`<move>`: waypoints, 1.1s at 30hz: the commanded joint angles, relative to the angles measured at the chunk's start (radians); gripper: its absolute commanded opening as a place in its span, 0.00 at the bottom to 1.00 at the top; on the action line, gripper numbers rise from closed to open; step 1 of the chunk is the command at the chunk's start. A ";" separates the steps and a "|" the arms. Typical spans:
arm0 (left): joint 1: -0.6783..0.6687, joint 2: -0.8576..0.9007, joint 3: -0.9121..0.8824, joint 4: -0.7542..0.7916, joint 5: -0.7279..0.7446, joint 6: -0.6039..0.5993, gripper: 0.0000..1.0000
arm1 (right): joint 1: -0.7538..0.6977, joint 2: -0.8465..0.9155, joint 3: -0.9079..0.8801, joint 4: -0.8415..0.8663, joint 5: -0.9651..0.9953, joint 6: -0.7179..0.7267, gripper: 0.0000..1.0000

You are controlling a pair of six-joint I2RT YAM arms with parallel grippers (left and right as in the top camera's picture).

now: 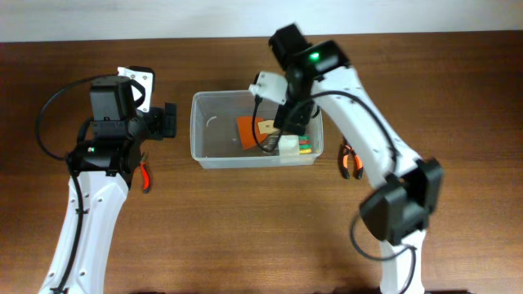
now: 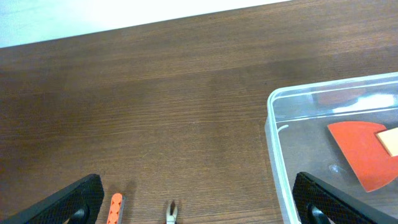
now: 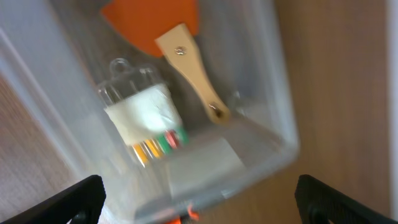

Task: Pack container
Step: 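Carry the pen pack into the container and release it, then lower the right gripper onto the orange-black pliers handles and grasp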

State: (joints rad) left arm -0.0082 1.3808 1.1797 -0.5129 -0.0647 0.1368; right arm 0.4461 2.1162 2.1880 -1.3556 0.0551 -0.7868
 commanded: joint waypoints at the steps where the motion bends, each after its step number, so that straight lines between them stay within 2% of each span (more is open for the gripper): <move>1: 0.001 0.005 0.020 0.003 -0.011 -0.009 0.99 | -0.030 -0.106 0.039 -0.010 0.090 0.114 0.98; 4: 0.001 0.005 0.020 0.003 -0.011 -0.009 0.99 | -0.108 -0.150 0.039 0.010 0.034 0.249 0.93; 6: 0.001 0.005 0.020 0.003 -0.011 -0.009 0.99 | -0.185 -0.160 0.039 0.014 -0.058 0.346 0.93; 8: 0.001 0.005 0.020 0.003 -0.011 -0.009 0.99 | -0.277 -0.154 0.035 0.011 -0.150 0.455 0.84; 12: 0.001 0.005 0.020 0.003 -0.011 -0.009 0.99 | -0.422 -0.111 0.009 -0.029 -0.228 0.649 0.75; 17: 0.001 0.005 0.020 0.003 -0.011 -0.009 0.99 | -0.522 -0.061 -0.115 -0.058 -0.229 0.687 0.75; 22: 0.001 0.005 0.020 0.003 -0.011 -0.009 0.99 | -0.537 -0.045 -0.304 -0.012 -0.228 0.718 0.75; 30: 0.001 0.005 0.020 0.003 -0.011 -0.009 0.99 | -0.525 -0.045 -0.597 0.212 -0.228 0.718 0.69; 33: 0.001 0.005 0.020 0.003 -0.011 -0.009 0.99 | -0.525 -0.045 -0.668 0.299 -0.228 0.718 0.64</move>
State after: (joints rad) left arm -0.0082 1.3808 1.1797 -0.5129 -0.0647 0.1364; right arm -0.0841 2.0735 1.5761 -1.1004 -0.1608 -0.0761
